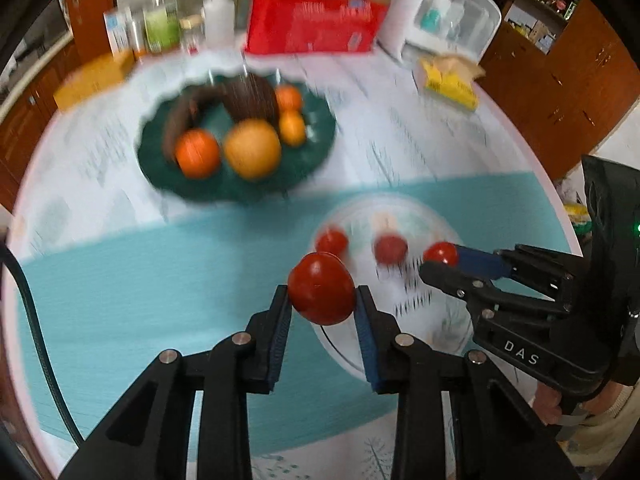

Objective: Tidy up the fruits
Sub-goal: 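Carry both tomatoes onto the green plate and open both tools, then move both open tools back over the white plate, then grasp a wrinkled red plum with the left tool while the right tool grasps another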

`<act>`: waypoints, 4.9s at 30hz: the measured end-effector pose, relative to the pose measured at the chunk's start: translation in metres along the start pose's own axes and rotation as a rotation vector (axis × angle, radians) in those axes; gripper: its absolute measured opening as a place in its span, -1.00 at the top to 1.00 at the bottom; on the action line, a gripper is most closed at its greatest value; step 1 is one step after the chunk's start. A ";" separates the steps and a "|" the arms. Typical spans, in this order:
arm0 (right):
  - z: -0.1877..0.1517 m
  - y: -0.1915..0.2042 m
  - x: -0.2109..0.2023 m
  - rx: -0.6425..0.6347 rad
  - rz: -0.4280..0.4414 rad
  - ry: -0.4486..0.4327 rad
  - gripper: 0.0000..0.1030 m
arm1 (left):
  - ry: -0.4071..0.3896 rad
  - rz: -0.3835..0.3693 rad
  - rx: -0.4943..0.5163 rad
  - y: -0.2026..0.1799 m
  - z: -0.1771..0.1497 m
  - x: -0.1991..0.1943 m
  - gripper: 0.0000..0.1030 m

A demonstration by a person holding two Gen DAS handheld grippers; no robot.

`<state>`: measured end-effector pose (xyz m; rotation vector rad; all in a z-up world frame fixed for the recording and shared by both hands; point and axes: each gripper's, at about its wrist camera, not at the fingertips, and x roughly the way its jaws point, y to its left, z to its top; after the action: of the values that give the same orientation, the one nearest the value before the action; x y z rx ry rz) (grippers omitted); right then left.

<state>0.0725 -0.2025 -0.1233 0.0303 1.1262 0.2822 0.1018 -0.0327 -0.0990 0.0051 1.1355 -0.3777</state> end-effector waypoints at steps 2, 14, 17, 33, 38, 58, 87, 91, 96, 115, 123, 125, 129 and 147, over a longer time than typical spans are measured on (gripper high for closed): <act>0.018 0.003 -0.011 -0.005 0.002 -0.014 0.49 | -0.030 0.019 0.012 0.002 0.017 -0.016 0.41; 0.164 0.024 -0.108 -0.089 0.019 -0.228 0.49 | -0.203 0.180 0.088 0.029 0.144 -0.112 0.41; 0.195 0.026 -0.116 -0.084 0.011 -0.260 0.49 | -0.239 0.225 0.101 0.034 0.167 -0.119 0.41; 0.204 0.017 0.031 -0.039 -0.005 0.007 0.49 | 0.016 0.189 0.060 0.072 0.188 0.028 0.41; 0.188 0.017 0.073 -0.041 0.008 0.082 0.48 | 0.100 0.181 0.055 0.081 0.179 0.071 0.41; 0.184 0.013 0.109 -0.010 0.072 0.126 0.16 | 0.138 0.195 0.007 0.102 0.165 0.095 -0.24; 0.140 0.034 -0.044 -0.038 0.040 -0.093 0.16 | -0.073 0.138 0.111 0.020 0.110 -0.060 -0.54; 0.124 0.034 -0.070 -0.039 0.029 -0.129 0.16 | -0.108 0.112 0.131 0.005 0.098 -0.079 -0.54; 0.109 0.034 -0.097 -0.047 0.008 -0.169 0.16 | -0.155 0.080 0.151 -0.017 0.082 -0.096 -0.54; 0.033 0.003 -0.090 -0.024 -0.084 -0.180 0.16 | -0.147 0.079 0.123 -0.052 -0.003 -0.040 -0.57; -0.003 -0.019 -0.034 0.051 -0.082 -0.065 0.16 | 0.009 0.047 0.068 -0.045 -0.049 0.030 -0.57; -0.008 -0.023 -0.023 0.068 -0.075 -0.042 0.16 | 0.021 0.036 0.047 -0.044 -0.054 0.040 -0.57; -0.013 -0.027 -0.007 0.088 -0.060 -0.011 0.16 | 0.052 0.026 0.012 -0.042 -0.061 0.061 -0.56; 0.001 -0.027 0.049 0.071 -0.001 0.077 0.16 | 0.055 0.054 0.065 -0.059 -0.070 0.087 0.24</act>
<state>0.0981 -0.2164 -0.1710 0.0824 1.2126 0.2441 0.0546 -0.0998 -0.1946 0.1033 1.1744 -0.3684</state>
